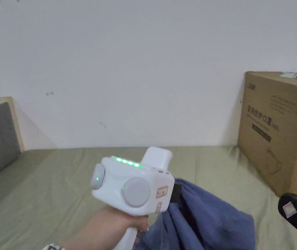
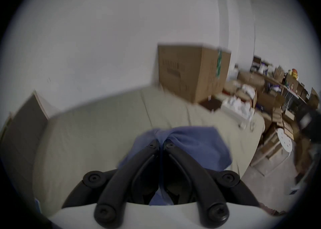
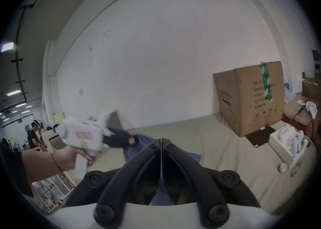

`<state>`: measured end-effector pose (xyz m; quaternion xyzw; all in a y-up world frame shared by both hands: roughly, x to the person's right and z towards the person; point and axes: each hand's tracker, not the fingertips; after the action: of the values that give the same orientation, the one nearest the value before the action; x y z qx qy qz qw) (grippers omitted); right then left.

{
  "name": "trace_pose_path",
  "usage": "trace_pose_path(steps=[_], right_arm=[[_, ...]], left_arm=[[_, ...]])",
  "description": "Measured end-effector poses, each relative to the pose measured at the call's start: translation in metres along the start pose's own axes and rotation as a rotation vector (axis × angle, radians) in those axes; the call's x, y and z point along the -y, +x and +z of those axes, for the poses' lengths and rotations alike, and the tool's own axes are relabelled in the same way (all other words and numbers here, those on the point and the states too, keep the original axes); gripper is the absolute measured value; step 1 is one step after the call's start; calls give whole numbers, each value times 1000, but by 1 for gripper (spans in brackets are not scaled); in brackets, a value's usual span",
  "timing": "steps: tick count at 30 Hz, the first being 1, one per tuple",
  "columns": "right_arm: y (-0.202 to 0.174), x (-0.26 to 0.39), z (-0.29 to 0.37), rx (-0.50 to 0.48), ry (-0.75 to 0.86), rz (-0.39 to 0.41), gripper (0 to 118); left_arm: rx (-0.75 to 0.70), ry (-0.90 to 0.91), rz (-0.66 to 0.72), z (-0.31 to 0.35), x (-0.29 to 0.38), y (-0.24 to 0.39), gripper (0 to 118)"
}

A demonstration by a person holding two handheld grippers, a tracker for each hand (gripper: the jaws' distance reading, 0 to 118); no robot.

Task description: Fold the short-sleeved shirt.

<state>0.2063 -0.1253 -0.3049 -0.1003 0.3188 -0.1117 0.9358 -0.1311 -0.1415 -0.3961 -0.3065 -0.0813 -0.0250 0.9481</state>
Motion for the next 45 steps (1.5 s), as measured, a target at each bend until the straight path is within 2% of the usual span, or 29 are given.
trace_pose_path(steps=[3,4,6,7,8,10,12,15,18,19,20,21,22,23,24,27,31,34,36,38,39,40,41,42,43,44,45], right_arm=[[17,27,2,29,-58,-9,1],[23,37,1,39,-91,-22,1],[33,56,-2,64,-150,-54,1],[38,67,-3,79,-180,-76,1],[42,75,-5,88,-204,-90,1],[49,85,-8,102,-228,-112,1],[49,89,-9,110,-233,-125,1],[47,84,-12,114,-219,-140,1],[36,72,-15,96,-161,-118,1],[29,67,-15,97,-130,-98,1],[22,65,-15,96,-92,-81,1],[16,65,-14,97,-52,-64,1],[9,66,-14,102,-13,-43,1],[2,67,-14,116,21,-22,1],[-4,69,-14,133,43,-5,1],[-17,74,-15,146,78,-1,1],[-25,71,-15,130,86,-11,1],[-29,70,-16,125,71,-3,1],[-28,70,-17,115,53,-2,1],[-28,73,-19,108,26,-6,1],[-27,74,-21,104,13,-10,1],[-25,75,-23,100,-6,-17,1],[-24,77,-24,100,-26,-23,1],[-22,79,-25,103,-37,-28,1],[-19,83,-26,108,-49,-34,1],[-17,85,-28,118,-62,-39,1],[-15,87,-30,129,-74,-42,1]], left_arm=[[86,-253,170,-77,64,8,6],[94,-337,202,-98,85,13,18],[85,-435,252,-120,120,24,94],[69,-478,274,-130,134,26,115],[55,-476,283,-132,143,27,118],[8,-377,307,-140,155,15,113],[23,-351,308,-130,143,6,113],[38,-192,288,-90,112,-15,113],[-33,211,269,4,96,-20,109],[-84,362,263,39,100,-20,105],[-141,496,255,73,109,-18,91],[-203,589,248,99,119,-13,73],[-309,664,243,121,133,-7,45],[-428,695,236,143,145,1,5],[-507,705,227,155,155,6,0],[-627,705,265,179,186,16,0],[-568,580,273,181,203,6,0],[-581,455,261,166,193,-5,0],[-437,282,289,138,177,-28,0],[-242,-4,394,90,163,-61,0],[-139,-54,465,64,166,-75,0],[-61,-131,515,37,170,-86,7],[-36,-128,591,13,179,-95,53],[-45,-118,603,-5,184,-101,102],[-77,-154,599,-26,188,-104,118],[-131,-210,592,-46,193,-103,110],[-161,-179,575,-58,200,-100,109]])
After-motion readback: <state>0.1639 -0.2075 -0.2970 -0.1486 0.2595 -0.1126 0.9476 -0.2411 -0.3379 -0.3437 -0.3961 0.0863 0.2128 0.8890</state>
